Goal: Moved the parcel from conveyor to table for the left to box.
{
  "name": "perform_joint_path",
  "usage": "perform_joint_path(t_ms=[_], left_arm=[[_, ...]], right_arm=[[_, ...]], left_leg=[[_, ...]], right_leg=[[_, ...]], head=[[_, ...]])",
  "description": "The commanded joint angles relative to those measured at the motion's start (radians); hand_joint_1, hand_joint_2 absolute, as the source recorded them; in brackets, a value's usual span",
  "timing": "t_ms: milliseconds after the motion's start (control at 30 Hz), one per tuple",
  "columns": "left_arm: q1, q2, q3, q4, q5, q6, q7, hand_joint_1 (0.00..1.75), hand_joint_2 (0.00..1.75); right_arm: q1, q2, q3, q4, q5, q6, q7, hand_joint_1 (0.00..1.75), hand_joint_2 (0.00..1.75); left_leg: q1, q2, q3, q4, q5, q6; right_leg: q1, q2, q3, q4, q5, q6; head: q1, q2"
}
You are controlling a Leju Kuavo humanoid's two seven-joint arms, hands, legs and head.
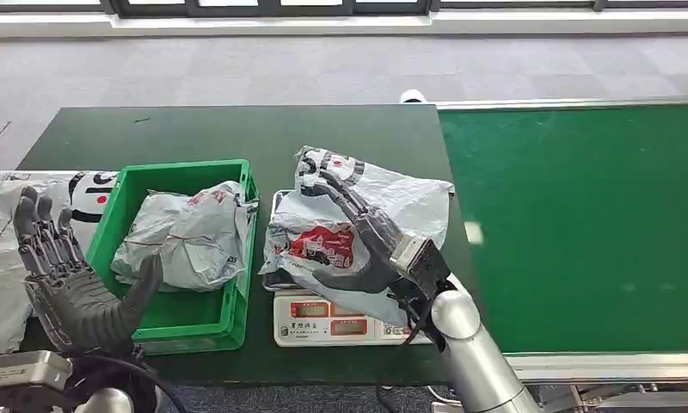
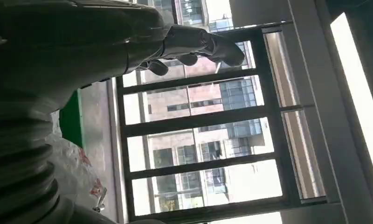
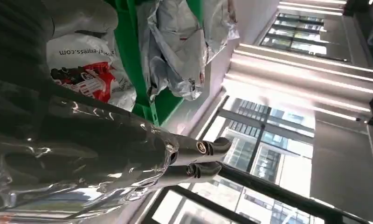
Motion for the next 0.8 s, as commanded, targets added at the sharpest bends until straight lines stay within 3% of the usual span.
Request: perform_joint_path(t_ms=[33,133,200,300,400,533,600,633,800], left_arm=[[-0.032,0.015,-0.014,0.049,-0.002,0.003,0.004,0.0,1.75],[-0.037,0.019,-0.015,0.052,-0.008,0.006,0.003,0.0,1.75],[-0.041,0.027,-0.016,0.055,-0.005,0.008,0.004,0.0,1.75],[-0.044,0.04,-0.025,0.062,0.011,-0.012,-0.003,0.0,1.75],[-0.079,0.033,-0.079,0.104,-0.012,-0.069,0.009,0.0,1.75],[-0.2,0.021,-0.181,0.221,-0.029,-0.169,0.06,0.0,1.75],[-0.256,0.002,-0.223,0.267,-0.031,-0.206,0.09,0.0,1.75],[-0.283,-0.004,-0.259,0.301,-0.022,-0.243,0.105,0.0,1.75],[-0.344,-0.025,-0.353,0.417,-0.018,-0.281,0.12,0.0,1.75]], right_arm=[[-0.008,-0.024,-0.041,0.0,-0.004,0.006,0.002,0.0,1.75],[0.01,-0.03,-0.057,-0.066,-0.178,0.082,-0.058,0.0,1.75],[0.025,-0.048,-0.061,-0.154,-0.205,0.072,-0.122,0.0,1.75],[0.041,-0.07,-0.042,-0.296,0.056,-0.2,-0.22,0.0,1.75],[0.074,-0.068,0.013,-0.421,0.33,-0.525,-0.244,0.0,1.75],[0.094,-0.057,0.066,-0.525,0.5,-0.865,-0.269,0.0,1.75],[0.116,-0.027,0.04,-0.567,0.548,-0.882,-0.284,0.0,1.75],[0.14,0.01,0.005,-0.579,0.543,-0.882,-0.34,0.0,1.75],[0.148,0.055,-0.018,-0.627,0.571,-0.882,-0.341,0.0,1.75]], left_leg=[[0.0,-0.001,0.0,-0.001,0.001,0.0],[0.0,-0.001,0.001,-0.002,0.001,-0.001],[0.0,-0.002,0.0,-0.002,0.001,-0.001],[0.0,-0.003,0.0,-0.002,0.001,0.0],[0.0,-0.001,0.0,-0.001,0.0,0.0],[0.0,-0.005,-0.001,0.0,0.001,0.0],[0.0,-0.009,-0.002,-0.001,0.002,0.0],[-0.001,-0.005,-0.001,0.0,0.001,0.0],[0.0,-0.006,0.0,-0.002,0.002,0.0]], right_leg=[[0.0,-0.003,0.001,-0.001,0.0,0.0],[0.001,-0.003,0.002,-0.002,0.0,0.0],[0.0,-0.004,0.001,-0.002,0.0,0.0],[0.0,-0.005,0.001,-0.002,0.0,0.0],[0.0,-0.003,0.0,-0.001,0.0,0.0],[0.0,-0.005,0.0,0.0,-0.001,0.0],[0.0,-0.01,0.001,-0.001,0.0,0.0],[0.0,-0.006,0.0,0.0,0.0,0.0],[0.0,-0.009,0.003,-0.003,0.001,0.0]], head=[[0.0,0.0],[0.0,0.0],[0.0,0.0],[0.0,0.0],[0.0,0.0],[0.0,0.0],[0.0,0.0],[0.0,0.0],[0.0,0.0]])
